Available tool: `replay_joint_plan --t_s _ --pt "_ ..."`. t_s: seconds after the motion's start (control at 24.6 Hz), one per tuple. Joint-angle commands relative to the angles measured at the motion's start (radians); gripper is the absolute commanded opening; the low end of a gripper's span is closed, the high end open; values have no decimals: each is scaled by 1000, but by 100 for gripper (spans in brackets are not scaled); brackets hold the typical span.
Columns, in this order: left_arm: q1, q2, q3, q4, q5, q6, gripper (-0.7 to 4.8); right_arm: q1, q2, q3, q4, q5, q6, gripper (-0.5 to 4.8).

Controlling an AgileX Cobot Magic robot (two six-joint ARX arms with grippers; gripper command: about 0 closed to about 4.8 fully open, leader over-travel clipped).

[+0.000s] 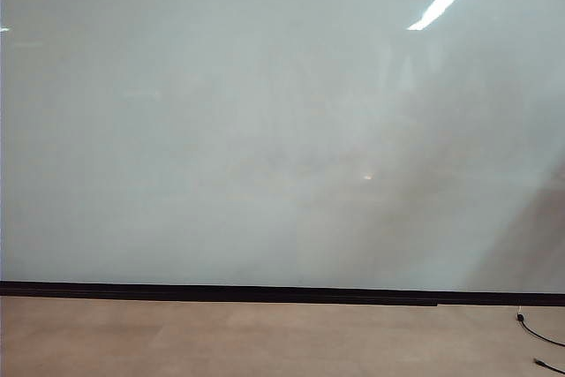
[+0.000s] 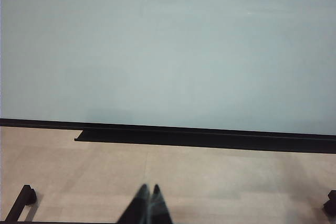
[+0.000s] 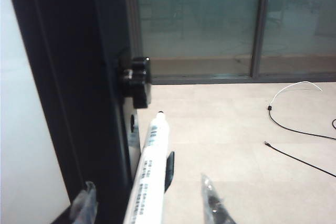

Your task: Pick up the pen on the shelf to the right of the whiteboard and write the letter A.

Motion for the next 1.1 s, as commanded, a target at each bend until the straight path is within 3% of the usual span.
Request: replay_joint_plan --t_s 0.04,1.01,1.1 --pt "0 0 2 8 0 5 -5 0 5 2 9 7 6 260" --pt "0 0 2 8 0 5 -5 14 8 22 9 5 7 259" --pt "0 0 2 8 0 5 -4 14 8 22 9 4 7 227"
